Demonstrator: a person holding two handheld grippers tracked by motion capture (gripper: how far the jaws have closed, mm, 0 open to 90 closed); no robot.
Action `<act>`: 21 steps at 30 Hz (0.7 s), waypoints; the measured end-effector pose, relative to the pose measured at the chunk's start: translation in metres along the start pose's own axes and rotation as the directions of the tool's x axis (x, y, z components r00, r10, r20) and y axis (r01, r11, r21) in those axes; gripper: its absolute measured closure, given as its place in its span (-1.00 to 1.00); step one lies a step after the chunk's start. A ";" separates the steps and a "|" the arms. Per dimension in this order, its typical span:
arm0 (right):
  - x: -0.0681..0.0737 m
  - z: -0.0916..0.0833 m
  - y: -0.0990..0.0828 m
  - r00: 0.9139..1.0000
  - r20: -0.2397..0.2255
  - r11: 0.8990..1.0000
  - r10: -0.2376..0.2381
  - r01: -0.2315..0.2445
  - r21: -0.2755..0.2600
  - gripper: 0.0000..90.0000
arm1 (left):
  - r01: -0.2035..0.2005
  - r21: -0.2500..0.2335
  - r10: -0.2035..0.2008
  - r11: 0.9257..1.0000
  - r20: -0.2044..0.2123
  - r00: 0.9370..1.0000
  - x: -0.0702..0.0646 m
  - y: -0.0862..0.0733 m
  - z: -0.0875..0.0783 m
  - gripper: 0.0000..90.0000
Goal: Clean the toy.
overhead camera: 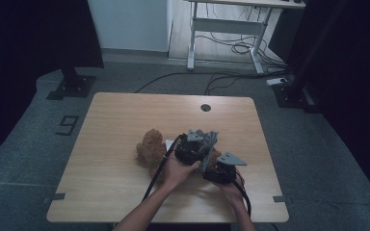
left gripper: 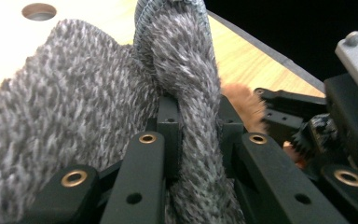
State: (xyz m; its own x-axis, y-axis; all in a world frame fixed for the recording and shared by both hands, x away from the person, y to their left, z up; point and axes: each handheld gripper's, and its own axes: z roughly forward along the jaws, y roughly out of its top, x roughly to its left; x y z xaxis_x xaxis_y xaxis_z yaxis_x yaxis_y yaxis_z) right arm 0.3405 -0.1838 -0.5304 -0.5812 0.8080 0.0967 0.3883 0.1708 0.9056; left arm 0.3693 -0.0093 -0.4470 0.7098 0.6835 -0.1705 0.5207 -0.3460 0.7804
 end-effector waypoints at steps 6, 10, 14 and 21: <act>-0.002 -0.001 -0.001 1.000 -0.015 1.000 0.018 -0.018 -0.009 -0.37 | 0.043 -0.025 -0.044 0.999 -0.031 0.999 0.029 -0.016 -0.030 0.73; 0.003 -0.001 0.001 1.000 -0.018 1.000 -0.010 0.009 -0.021 -0.36 | 0.032 -0.063 -0.035 0.998 -0.037 0.999 0.040 -0.028 -0.054 0.74; 0.005 -0.001 0.001 0.999 -0.014 0.999 -0.030 0.030 -0.022 -0.35 | 0.057 -0.115 -0.064 0.992 -0.055 0.996 0.054 -0.037 -0.077 0.74; -0.001 -0.001 -0.004 1.000 -0.025 1.000 -0.019 0.019 -0.026 -0.33 | 0.158 -0.078 -0.167 0.984 -0.134 0.977 0.103 -0.064 -0.093 0.74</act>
State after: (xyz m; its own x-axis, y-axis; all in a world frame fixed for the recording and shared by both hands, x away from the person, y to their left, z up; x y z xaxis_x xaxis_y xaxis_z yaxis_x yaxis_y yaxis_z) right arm 0.3388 -0.1860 -0.5341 -0.6059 0.7905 0.0895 0.3590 0.1713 0.9175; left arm 0.3652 0.1433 -0.4580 0.5428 0.8115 -0.2165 0.5875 -0.1827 0.7883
